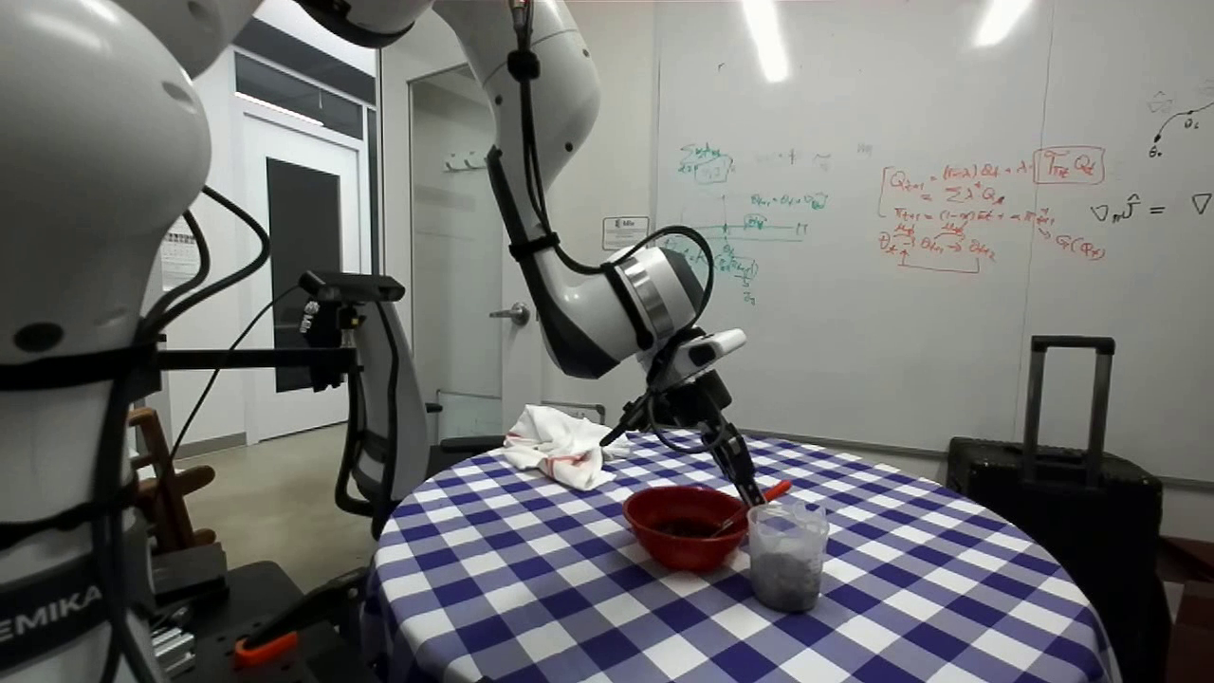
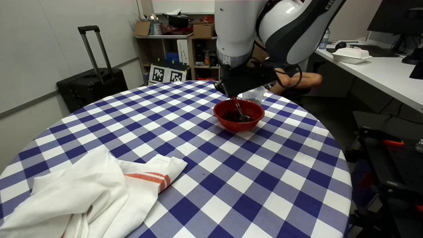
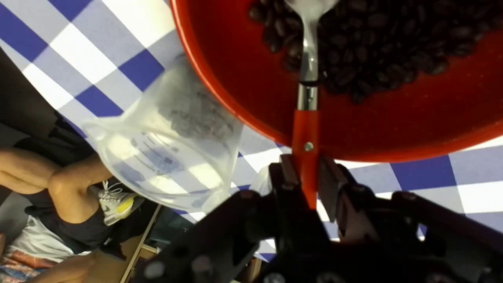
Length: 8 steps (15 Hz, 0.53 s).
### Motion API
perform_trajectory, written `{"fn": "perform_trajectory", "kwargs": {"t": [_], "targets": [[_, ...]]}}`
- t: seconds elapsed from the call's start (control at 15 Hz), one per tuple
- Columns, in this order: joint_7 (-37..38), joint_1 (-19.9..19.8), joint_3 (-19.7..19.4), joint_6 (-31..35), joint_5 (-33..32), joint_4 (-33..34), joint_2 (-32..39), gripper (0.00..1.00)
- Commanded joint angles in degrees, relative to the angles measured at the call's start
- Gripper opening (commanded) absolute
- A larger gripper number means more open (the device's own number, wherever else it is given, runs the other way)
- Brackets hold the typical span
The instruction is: Transfer a spoonful of contents from the orange bowl into the transparent bowl
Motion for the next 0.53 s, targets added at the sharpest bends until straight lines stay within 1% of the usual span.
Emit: {"fn": "perform_trajectory", "kwargs": {"t": [0.0, 0.2, 0.33, 0.47], "targets": [[-5.7, -7.1, 8.3, -5.4, 3.4, 0.7, -1.7, 0.05], [-9.3, -10.8, 12.5, -7.5, 6.3, 1.5, -2.2, 0.05], [-11.6, -12.5, 14.4, -8.0, 8.6, 2.0, -2.4, 0.05], [-13.5, -13.4, 15.5, -8.0, 10.9, 2.3, -2.6, 0.05]]}}
